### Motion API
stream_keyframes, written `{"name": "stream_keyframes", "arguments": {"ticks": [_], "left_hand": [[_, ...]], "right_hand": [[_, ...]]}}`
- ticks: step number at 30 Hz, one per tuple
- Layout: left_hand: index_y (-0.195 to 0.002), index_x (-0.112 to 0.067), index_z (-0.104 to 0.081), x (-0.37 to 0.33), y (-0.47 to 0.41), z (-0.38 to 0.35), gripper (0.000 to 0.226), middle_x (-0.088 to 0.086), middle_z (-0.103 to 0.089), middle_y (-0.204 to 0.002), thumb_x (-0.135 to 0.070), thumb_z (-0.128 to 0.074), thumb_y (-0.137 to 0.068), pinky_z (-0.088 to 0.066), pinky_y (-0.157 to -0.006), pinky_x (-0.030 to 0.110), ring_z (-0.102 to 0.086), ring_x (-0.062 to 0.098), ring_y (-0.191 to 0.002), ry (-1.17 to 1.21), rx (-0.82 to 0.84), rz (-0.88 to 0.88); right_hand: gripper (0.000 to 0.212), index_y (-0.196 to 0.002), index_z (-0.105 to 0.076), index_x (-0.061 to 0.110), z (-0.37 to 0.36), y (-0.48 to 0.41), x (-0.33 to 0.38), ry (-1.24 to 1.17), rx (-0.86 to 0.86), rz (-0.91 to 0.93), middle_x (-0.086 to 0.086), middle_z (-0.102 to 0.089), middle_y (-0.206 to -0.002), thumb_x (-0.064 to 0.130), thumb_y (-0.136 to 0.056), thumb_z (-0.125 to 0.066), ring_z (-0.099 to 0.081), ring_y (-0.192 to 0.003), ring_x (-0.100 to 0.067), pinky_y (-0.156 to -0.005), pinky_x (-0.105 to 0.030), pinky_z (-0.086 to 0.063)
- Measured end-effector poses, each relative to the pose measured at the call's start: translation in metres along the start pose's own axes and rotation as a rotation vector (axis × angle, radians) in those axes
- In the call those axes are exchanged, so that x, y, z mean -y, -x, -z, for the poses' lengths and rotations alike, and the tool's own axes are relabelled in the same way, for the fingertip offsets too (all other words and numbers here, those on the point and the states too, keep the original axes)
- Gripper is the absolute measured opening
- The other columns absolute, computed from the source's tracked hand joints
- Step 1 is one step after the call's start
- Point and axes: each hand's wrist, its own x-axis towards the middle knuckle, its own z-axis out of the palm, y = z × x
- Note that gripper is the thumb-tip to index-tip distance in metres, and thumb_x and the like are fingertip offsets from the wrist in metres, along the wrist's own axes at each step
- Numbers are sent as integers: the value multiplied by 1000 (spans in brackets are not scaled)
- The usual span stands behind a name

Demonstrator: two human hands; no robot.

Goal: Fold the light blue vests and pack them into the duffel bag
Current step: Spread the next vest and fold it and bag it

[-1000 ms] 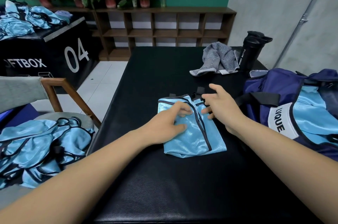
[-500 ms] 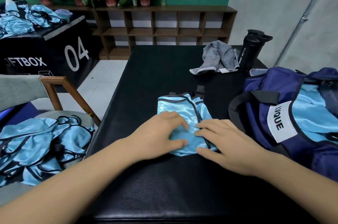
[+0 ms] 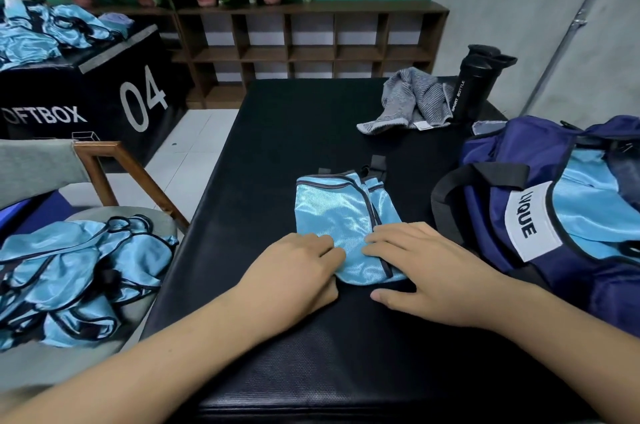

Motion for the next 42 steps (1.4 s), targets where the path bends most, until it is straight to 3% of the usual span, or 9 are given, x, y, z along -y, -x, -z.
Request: {"name": "stream_keyframes", "arguments": {"ticks": [5, 9, 17, 22, 29, 32, 35, 39, 42], "left_hand": [[-96, -27, -47, 6, 5, 21, 7, -7, -55, -81, -34, -47, -98, -46, -68, 37, -49, 16, -71, 346, 101, 170], [-92, -27, -45, 7, 7, 36, 16, 1, -55, -71, -25, -53, -106, -44, -65, 37, -49, 20, -66, 590, 58, 300], [-102, -23, -62, 15, 6, 37, 11, 3, -65, -91, -26, -54, -109, -46, -80, 36, -53, 11, -80, 932, -22, 590], [-104, -33, -66, 13, 2, 29, 17, -9, -73, -93, -40, -78, -95, -52, -71, 19, -67, 2, -81, 873, -59, 652], [-87, -29, -70, 21, -13, 11, 14, -20, -73, -93, -40, -73, -95, -51, -73, 21, -67, 0, -88, 740, -65, 751], [-84, -28, -64, 25, -18, 5, 22, -16, -70, -81, -45, -75, -94, -41, -58, 12, -60, -2, -68, 675, -59, 778], [-85, -28, -59, 28, -21, 4, 30, -9, -65, -73, -52, -76, -91, -40, -52, 19, -53, 3, -57, 600, -25, 806], [-86, -28, -57, 30, -17, 7, 39, -6, -69, -75, -64, -73, -88, -49, -58, 32, -63, 12, -66, 490, 36, 820], [-86, -26, -59, 33, -15, 6, 41, -6, -66, -89, -65, -72, -89, -49, -64, 30, -64, 11, -78, 457, 53, 806]], "right_hand": [[48, -138, -52, 40, 4, -4, -1, -179, -43, -48, 28, -53, -130, 55, -93, -64, -46, -125, 7, -112, -18, -30], [15, -99, -59, 33, 13, -2, 0, -400, -125, -182, 11, -63, -91, 31, -94, -72, -59, -84, -12, -77, -32, -49], [25, -86, -64, 19, 14, -10, 5, -755, -236, -404, -5, -65, -82, 39, -99, -71, -54, -71, -9, -72, -42, -47], [41, -83, -59, 8, -1, -15, 9, -699, -265, -567, -13, -59, -78, 45, -98, -69, -45, -63, -9, -63, -38, -41], [48, -74, -50, 9, -13, -22, 3, -728, -273, -733, 5, -48, -63, 46, -97, -68, -41, -59, -10, -59, -36, -35], [48, -69, -41, 16, -9, -24, 1, -643, -247, -739, 4, -41, -61, 44, -96, -69, -35, -55, -10, -55, -33, -31], [50, -71, -32, 20, -6, -24, 2, -527, -235, -717, 4, -33, -62, 45, -94, -69, -27, -53, -11, -50, -31, -28], [47, -74, -39, 19, -8, -20, 0, -442, -218, -721, 1, -46, -60, 50, -91, -70, -37, -54, -15, -53, -38, -39], [39, -81, -43, 27, -5, -18, -2, -392, -216, -712, 1, -61, -64, 51, -88, -72, -54, -59, -18, -61, -46, -54]]}}
